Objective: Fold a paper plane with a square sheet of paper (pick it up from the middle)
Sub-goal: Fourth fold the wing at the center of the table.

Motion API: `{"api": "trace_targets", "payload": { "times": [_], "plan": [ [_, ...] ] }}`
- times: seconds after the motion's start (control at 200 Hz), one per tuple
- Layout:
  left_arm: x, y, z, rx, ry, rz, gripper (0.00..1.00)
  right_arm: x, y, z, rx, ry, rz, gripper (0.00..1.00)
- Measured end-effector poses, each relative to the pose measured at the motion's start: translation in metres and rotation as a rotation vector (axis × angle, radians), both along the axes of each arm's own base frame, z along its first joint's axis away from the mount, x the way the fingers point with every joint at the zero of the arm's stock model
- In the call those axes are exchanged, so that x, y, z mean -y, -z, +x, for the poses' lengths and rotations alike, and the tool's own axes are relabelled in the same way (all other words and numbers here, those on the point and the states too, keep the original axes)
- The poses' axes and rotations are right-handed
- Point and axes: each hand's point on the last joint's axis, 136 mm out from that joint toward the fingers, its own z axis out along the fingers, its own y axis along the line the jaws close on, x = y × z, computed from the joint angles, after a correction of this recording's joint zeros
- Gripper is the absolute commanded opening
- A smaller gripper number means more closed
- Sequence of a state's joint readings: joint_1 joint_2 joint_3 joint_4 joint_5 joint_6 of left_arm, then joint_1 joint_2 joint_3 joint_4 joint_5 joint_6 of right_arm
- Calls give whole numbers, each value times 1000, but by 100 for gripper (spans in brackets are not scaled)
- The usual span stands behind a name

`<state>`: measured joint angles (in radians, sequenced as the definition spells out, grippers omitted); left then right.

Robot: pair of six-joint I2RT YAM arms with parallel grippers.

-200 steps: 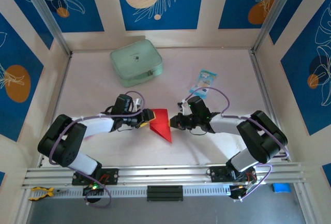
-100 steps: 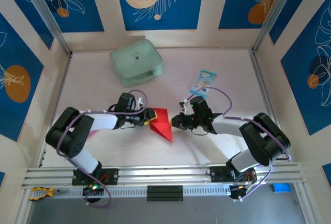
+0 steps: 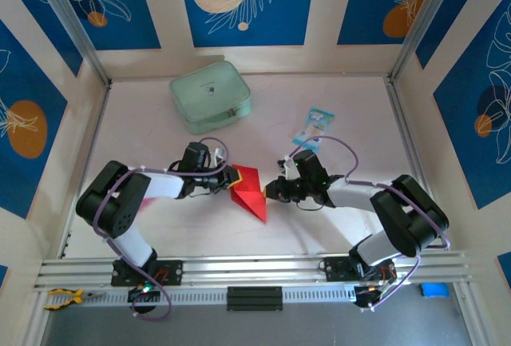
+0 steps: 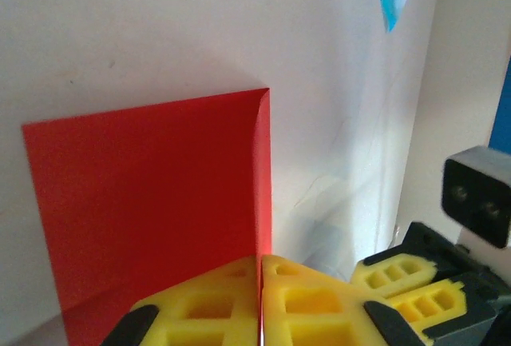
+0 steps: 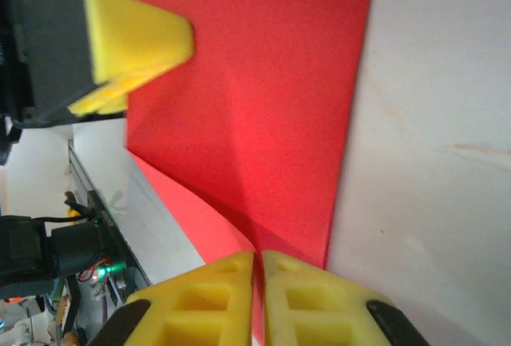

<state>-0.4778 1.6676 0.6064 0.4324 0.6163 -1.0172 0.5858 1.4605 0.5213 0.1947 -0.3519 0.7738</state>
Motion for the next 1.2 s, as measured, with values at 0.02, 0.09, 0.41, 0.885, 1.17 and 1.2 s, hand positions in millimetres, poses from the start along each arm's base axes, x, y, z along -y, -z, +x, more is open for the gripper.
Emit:
{"api": "trace_targets", "payload": {
  "times": [0.02, 0.09, 0.41, 0.885, 1.17, 1.2],
  "plan": [
    [-1, 0, 1, 2, -8, 2, 6, 1, 0, -1, 4, 0, -9, 19],
    [-4, -3, 1, 12, -29, 8, 4, 4, -1, -3, 21, 6, -50, 28],
    [-15, -20, 7, 78, -139, 41, 3, 14, -18, -8, 211, 50, -226, 51],
    [-3, -13, -5, 65, -139, 85, 21, -22, -6, -33, 732, -246, -436, 47],
    [1, -16, -7, 53, -116, 79, 21, -32, 9, -41, 822, -356, -535, 46],
    [1, -17, -6, 55, -114, 77, 19, -33, 11, -41, 829, -362, -547, 45]
  ]
}}
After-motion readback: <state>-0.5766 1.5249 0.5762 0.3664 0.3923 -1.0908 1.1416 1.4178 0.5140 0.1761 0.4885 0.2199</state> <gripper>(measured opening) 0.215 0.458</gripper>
